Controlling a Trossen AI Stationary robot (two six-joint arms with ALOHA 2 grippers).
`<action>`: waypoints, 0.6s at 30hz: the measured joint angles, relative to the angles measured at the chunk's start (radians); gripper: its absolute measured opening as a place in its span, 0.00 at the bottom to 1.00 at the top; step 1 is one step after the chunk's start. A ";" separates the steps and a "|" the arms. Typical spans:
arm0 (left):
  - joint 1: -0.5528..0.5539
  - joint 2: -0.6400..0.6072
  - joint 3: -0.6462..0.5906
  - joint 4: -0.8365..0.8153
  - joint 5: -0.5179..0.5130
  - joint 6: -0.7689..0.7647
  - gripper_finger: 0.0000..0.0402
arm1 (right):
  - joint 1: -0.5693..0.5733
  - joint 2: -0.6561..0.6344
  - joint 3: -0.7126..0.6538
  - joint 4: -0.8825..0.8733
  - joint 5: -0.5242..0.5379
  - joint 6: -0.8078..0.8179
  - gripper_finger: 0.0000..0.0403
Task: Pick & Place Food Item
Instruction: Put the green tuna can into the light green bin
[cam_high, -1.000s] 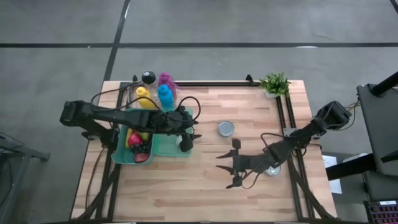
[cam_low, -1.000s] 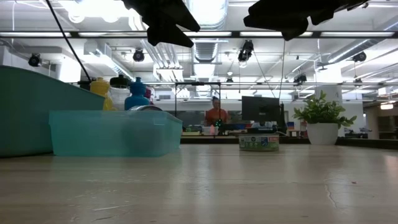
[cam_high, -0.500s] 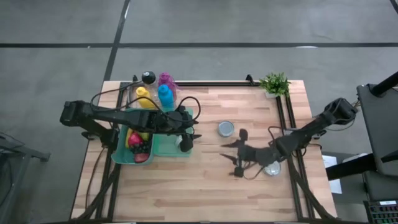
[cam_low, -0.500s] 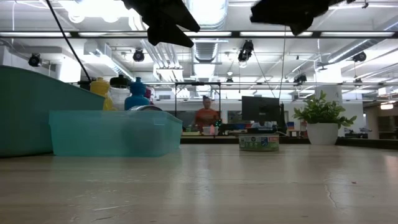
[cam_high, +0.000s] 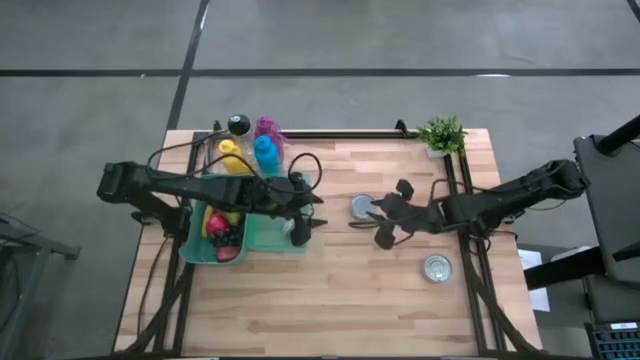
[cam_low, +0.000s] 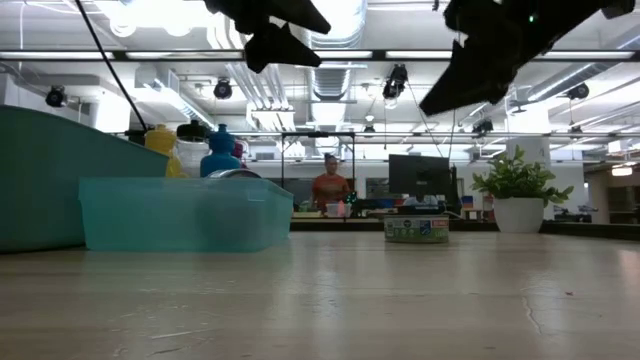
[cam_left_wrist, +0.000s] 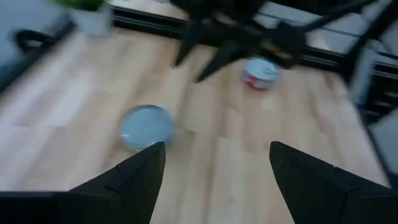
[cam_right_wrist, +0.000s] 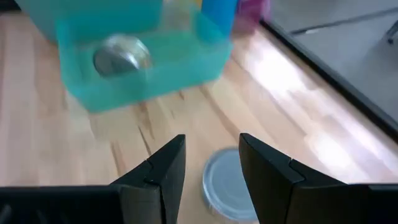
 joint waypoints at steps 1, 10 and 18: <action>0.000 0.005 0.000 0.002 0.026 0.000 0.74 | -0.003 0.009 -0.004 -0.004 -0.009 0.000 0.36; 0.009 0.091 0.018 0.006 0.052 -0.069 0.74 | -0.035 0.120 -0.041 0.003 -0.009 0.075 0.36; 0.018 0.107 0.064 0.011 0.055 -0.044 0.74 | -0.075 0.195 -0.048 0.010 0.046 0.083 0.36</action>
